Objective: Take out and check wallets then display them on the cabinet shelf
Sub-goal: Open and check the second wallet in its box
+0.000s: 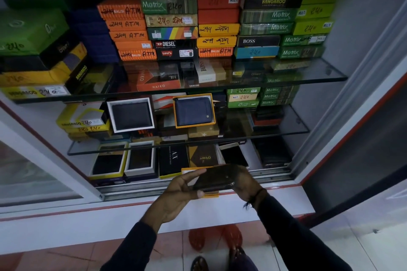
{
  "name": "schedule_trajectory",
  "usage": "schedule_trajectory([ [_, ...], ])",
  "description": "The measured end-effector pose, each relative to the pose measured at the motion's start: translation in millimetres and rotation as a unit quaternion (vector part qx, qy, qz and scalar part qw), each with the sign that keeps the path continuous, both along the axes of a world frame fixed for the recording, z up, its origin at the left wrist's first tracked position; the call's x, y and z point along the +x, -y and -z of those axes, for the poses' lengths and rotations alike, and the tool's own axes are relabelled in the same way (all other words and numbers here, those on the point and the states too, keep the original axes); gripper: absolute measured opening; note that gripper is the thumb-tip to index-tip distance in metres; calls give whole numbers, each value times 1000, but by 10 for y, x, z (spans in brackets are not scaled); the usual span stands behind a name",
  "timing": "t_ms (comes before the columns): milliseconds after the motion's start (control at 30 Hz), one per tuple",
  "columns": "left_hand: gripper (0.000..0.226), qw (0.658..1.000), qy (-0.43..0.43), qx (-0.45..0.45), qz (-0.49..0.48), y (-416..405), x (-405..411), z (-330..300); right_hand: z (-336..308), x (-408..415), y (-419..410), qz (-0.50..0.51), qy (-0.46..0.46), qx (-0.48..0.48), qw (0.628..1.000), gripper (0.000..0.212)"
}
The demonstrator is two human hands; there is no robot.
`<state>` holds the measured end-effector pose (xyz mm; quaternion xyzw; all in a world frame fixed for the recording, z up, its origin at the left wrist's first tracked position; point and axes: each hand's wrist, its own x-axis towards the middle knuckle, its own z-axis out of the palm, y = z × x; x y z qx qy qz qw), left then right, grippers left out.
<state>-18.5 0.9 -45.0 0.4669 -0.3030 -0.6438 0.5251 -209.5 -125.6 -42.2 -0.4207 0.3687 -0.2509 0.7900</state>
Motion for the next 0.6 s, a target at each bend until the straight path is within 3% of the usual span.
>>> schedule_trajectory([
  [133,72,996,77,9,-34,-18,160,-39,21,-92,69,-31,-83,82,993,51],
  [233,52,989,133,-1,-69,31,168,-44,-77,-141,50,-74,-128,-4,989,34],
  [300,31,959,247,-40,-136,53,58,-64,-84,-111,32,-59,-143,-144,977,29],
  [333,28,909,368,-92,-172,67,-9,-33,-79,-87,22,-46,-179,-260,948,30],
  [367,26,830,497,-165,-190,53,-93,-4,-58,-65,-4,-29,-240,-390,889,30],
  [433,11,620,689,-340,-158,11,-209,91,-18,-34,-80,29,-326,-601,729,33],
  [467,11,547,728,-394,-128,-16,-231,143,7,-43,-117,53,-337,-658,671,35],
  [500,17,505,745,-422,-112,-36,-242,180,28,-58,-136,65,-337,-691,636,37],
  [533,24,491,754,-424,-102,-53,-248,183,57,-80,-143,72,-333,-705,622,37],
  [600,28,489,762,-413,-96,-71,-243,148,98,-96,-141,68,-332,-693,636,37],
])
